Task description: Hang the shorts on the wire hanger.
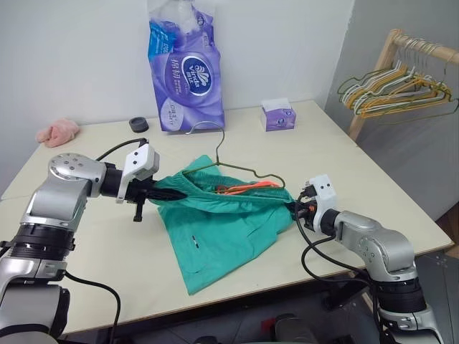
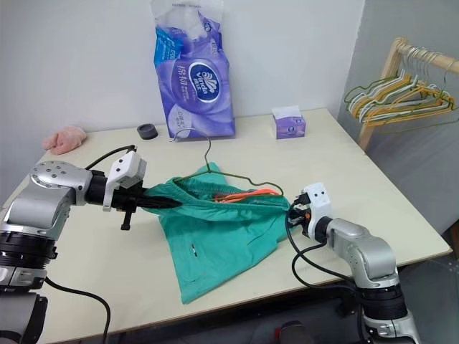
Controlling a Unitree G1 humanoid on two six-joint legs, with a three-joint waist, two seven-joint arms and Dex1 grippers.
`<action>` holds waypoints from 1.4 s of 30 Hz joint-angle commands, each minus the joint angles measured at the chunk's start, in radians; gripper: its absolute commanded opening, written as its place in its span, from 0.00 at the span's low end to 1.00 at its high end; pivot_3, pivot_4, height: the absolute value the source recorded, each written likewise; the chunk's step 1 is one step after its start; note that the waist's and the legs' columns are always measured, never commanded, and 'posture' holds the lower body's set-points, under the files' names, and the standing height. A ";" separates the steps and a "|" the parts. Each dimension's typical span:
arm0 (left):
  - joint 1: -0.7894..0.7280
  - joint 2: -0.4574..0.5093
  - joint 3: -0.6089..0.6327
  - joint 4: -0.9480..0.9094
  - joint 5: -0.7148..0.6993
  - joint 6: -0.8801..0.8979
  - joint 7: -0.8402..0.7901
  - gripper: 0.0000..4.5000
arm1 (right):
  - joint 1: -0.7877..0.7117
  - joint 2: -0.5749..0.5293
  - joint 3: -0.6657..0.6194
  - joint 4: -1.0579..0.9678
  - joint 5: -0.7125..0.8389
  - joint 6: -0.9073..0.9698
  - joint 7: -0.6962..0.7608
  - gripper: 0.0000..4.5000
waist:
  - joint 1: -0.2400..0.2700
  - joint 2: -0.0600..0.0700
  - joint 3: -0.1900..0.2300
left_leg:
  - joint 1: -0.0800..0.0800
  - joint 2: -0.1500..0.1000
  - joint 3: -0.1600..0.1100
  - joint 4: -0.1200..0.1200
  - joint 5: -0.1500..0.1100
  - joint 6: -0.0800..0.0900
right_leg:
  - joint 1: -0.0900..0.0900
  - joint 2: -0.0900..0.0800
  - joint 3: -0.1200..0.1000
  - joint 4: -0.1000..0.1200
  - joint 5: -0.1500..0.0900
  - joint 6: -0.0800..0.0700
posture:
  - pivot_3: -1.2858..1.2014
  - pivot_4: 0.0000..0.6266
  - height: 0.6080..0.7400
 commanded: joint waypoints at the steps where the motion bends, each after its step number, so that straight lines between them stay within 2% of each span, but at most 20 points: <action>1: 0.009 0.040 0.035 -0.043 -0.026 0.024 -0.028 0.00 | -0.009 -0.017 -0.032 -0.022 0.004 0.002 -0.007 0.01 | 0.000 0.000 0.000 | 0.000 0.000 0.000 0.000 0.000 0.000 | 0.000 0.000 0.000 0.000 0.000 0.000 | 0.45 0.00 1.00; 9: 0.013 0.045 0.023 -0.012 0.029 -0.031 -0.004 0.00 | -0.009 -0.050 -0.033 -0.039 0.025 0.016 0.019 0.01 | 0.002 0.000 0.000 | 0.000 0.000 0.000 0.001 0.000 0.000 | 0.000 0.000 0.000 -0.001 0.000 0.000 | 0.45 0.00 1.00; 16: 0.013 0.038 -0.009 0.021 0.081 -0.094 0.009 0.00 | 0.001 -0.126 0.009 -0.112 0.033 0.023 0.067 0.01 | 0.002 0.000 0.000 | 0.000 0.000 0.000 0.001 0.000 0.000 | 0.000 0.000 0.000 -0.001 0.000 0.000 | 0.45 0.01 1.00; 25: 0.053 0.040 -0.046 0.000 0.134 -0.141 0.031 0.00 | -0.052 -0.327 0.106 -0.156 -0.024 -0.031 0.172 0.01 | 0.003 0.000 0.001 | 0.000 0.000 0.001 0.000 0.000 0.000 | 0.001 0.000 0.000 -0.002 -0.001 0.001 | 0.45 0.03 1.00; 28: 0.066 0.035 -0.051 -0.012 0.144 -0.144 0.048 0.00 | -0.088 -0.366 0.131 -0.160 -0.029 -0.045 0.205 0.01 | 0.005 0.000 0.001 | 0.000 0.000 0.000 0.000 0.000 0.000 | 0.001 0.000 -0.001 -0.002 -0.001 0.001 | 0.45 0.03 1.00; 30: 0.068 0.005 -0.054 -0.015 0.161 -0.155 0.101 0.00 | -0.159 -0.403 0.194 -0.172 -0.048 -0.066 0.258 0.01 | 0.006 0.001 0.001 | 0.000 0.001 0.000 0.000 0.000 0.000 | 0.001 0.000 0.000 -0.002 -0.001 0.002 | 0.44 0.03 1.00; 35: 0.066 -0.052 -0.055 -0.040 0.168 -0.140 0.157 0.00 | -0.228 -0.372 0.272 -0.179 -0.073 -0.075 0.271 0.01 | 0.008 -0.001 0.002 | -0.001 0.002 -0.001 0.001 0.000 0.000 | 0.001 -0.001 -0.002 -0.003 -0.001 0.002 | 0.45 0.03 1.00; 42: 0.104 -0.055 -0.048 -0.082 0.152 -0.116 0.161 0.00 | -0.217 -0.370 0.288 -0.192 -0.073 -0.064 0.299 0.01 | 0.012 -0.001 0.002 | -0.002 0.002 0.000 0.001 0.000 0.000 | 0.000 -0.001 -0.001 -0.003 -0.001 0.002 | 0.45 0.03 1.00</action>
